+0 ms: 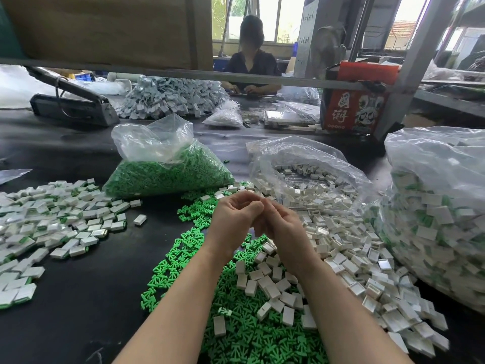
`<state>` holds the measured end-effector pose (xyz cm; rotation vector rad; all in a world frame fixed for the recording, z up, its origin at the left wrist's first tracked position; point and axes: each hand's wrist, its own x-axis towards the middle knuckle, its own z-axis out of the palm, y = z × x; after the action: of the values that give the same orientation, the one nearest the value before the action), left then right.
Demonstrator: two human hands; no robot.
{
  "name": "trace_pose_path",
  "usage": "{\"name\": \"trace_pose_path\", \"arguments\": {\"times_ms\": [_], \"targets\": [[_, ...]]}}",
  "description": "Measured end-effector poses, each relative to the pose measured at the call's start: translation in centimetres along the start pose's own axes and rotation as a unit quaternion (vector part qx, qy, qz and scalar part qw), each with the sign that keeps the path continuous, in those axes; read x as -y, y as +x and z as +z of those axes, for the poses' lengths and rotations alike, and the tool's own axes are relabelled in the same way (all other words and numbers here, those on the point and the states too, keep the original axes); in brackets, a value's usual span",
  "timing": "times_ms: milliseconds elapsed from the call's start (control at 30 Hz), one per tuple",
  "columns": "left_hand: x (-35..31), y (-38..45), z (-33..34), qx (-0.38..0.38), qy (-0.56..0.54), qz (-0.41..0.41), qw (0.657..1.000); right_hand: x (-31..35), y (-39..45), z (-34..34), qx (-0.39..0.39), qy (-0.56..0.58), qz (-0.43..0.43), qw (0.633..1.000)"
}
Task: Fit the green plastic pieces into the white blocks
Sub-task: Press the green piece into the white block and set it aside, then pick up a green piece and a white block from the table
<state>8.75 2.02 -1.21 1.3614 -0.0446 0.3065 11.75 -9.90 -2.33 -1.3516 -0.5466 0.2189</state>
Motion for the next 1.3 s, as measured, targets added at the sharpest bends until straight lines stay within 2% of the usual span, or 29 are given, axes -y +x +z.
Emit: {"name": "trace_pose_path", "arguments": {"times_ms": [233,333,467,533,633,700,733,833,967,1033,1067,1133,1200,1300], "targets": [[-0.5,0.2,-1.3,0.040,-0.018,-0.039,0.998,0.0,0.3,0.1,0.015,0.067,0.046,0.997],[-0.5,0.2,-1.7,0.044,-0.033,-0.054,0.997,0.1,0.3,-0.1,0.017,0.055,0.049,0.997],[-0.8,0.5,-2.7,0.007,-0.074,-0.072,0.995,0.5,0.5,-0.2,-0.040,0.029,0.063,0.997],[-1.2,0.7,-4.0,-0.021,-0.044,-0.077,0.996,0.7,0.6,-0.4,-0.072,-0.016,0.048,0.996],[-1.2,0.8,-6.9,-0.108,0.111,-0.061,0.986,0.7,0.6,-0.8,-0.122,-0.201,0.007,0.972],[-1.0,0.7,-9.3,-0.188,0.243,-0.045,0.951,0.6,0.6,-1.1,-0.141,-0.333,-0.010,0.932],[-0.9,0.5,-10.4,-0.219,0.317,-0.046,0.922,0.6,0.7,-1.1,-0.142,-0.378,-0.010,0.915],[-1.1,-0.4,-12.7,-0.293,0.518,-0.103,0.797,0.5,0.7,-1.4,-0.147,-0.504,0.019,0.851],[-1.4,-1.0,-13.7,-0.364,0.624,-0.185,0.666,0.3,0.6,-1.7,-0.166,-0.645,0.055,0.744],[-1.4,-1.1,-13.6,-0.366,0.652,-0.202,0.632,0.3,0.6,-1.7,-0.158,-0.688,0.069,0.705],[-1.4,-1.1,-13.5,-0.367,0.655,-0.201,0.629,0.3,0.6,-1.7,-0.151,-0.702,0.074,0.692],[-1.6,-0.9,-13.0,-0.370,0.640,-0.179,0.649,0.3,0.5,-1.6,-0.137,-0.713,0.074,0.684],[-1.8,-0.4,-12.2,-0.364,0.608,-0.140,0.692,0.3,0.4,-1.4,-0.118,-0.711,0.070,0.690],[-2.0,0.1,-10.4,-0.303,0.560,-0.071,0.768,0.2,0.4,-1.3,-0.077,-0.696,0.087,0.709]]}}
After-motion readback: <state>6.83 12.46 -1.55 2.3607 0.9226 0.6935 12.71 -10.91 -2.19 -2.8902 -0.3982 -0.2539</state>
